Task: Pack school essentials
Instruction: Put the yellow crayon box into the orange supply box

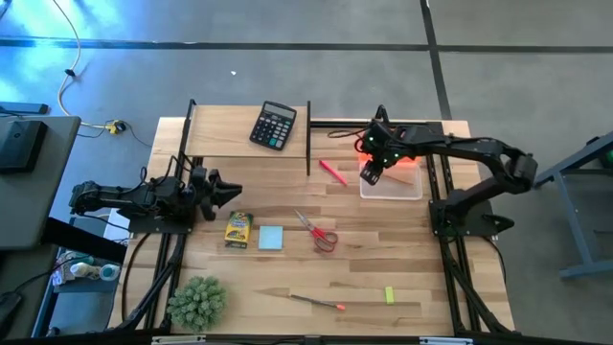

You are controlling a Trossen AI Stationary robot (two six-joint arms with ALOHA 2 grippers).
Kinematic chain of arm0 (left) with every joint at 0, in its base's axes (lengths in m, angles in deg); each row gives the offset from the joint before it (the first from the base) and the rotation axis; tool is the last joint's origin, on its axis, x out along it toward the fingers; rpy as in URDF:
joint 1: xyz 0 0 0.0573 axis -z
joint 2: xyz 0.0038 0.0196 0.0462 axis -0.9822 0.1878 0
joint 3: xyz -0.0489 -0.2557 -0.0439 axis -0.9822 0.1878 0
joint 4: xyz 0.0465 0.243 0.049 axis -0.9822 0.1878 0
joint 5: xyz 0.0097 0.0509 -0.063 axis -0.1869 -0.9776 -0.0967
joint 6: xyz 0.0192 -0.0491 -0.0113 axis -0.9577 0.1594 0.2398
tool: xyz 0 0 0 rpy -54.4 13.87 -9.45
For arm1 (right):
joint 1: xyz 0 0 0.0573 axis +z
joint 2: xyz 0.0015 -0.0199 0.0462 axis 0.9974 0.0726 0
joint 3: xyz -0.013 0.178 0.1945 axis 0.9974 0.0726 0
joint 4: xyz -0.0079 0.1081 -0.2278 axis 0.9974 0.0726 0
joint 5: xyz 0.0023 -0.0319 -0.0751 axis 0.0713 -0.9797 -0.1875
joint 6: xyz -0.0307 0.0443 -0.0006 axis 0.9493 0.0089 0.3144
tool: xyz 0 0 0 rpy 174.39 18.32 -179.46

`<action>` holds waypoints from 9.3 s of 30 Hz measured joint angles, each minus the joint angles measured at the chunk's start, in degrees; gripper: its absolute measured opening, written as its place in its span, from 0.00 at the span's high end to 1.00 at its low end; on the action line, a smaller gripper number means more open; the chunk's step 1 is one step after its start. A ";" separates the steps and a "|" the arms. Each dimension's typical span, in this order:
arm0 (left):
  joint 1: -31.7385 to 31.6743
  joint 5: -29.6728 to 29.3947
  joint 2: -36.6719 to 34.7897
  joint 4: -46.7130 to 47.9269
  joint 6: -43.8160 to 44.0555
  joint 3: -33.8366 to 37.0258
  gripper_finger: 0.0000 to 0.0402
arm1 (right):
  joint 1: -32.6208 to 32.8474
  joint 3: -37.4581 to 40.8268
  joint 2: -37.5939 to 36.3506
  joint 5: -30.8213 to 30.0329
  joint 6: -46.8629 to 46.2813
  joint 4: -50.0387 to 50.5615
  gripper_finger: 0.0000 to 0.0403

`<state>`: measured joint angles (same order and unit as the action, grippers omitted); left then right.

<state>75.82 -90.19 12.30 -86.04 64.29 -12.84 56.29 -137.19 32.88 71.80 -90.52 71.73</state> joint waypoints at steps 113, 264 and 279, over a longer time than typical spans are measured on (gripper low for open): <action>3.10 8.18 66.73 66.71 49.10 -51.17 0.31 | 0.07 0.00 -19.28 -0.04 -2.60 -0.72 0.64; 13.92 6.21 87.34 49.14 59.27 -42.86 0.12 | 0.05 -0.02 -19.30 -0.04 -2.69 -1.18 0.64; 13.88 4.43 83.94 50.19 55.01 -42.69 0.18 | 0.07 -0.02 -19.30 -0.04 -2.75 -1.18 0.64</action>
<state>89.70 -85.76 96.24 -35.85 119.30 -55.53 56.36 -137.21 13.58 71.77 -93.27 70.55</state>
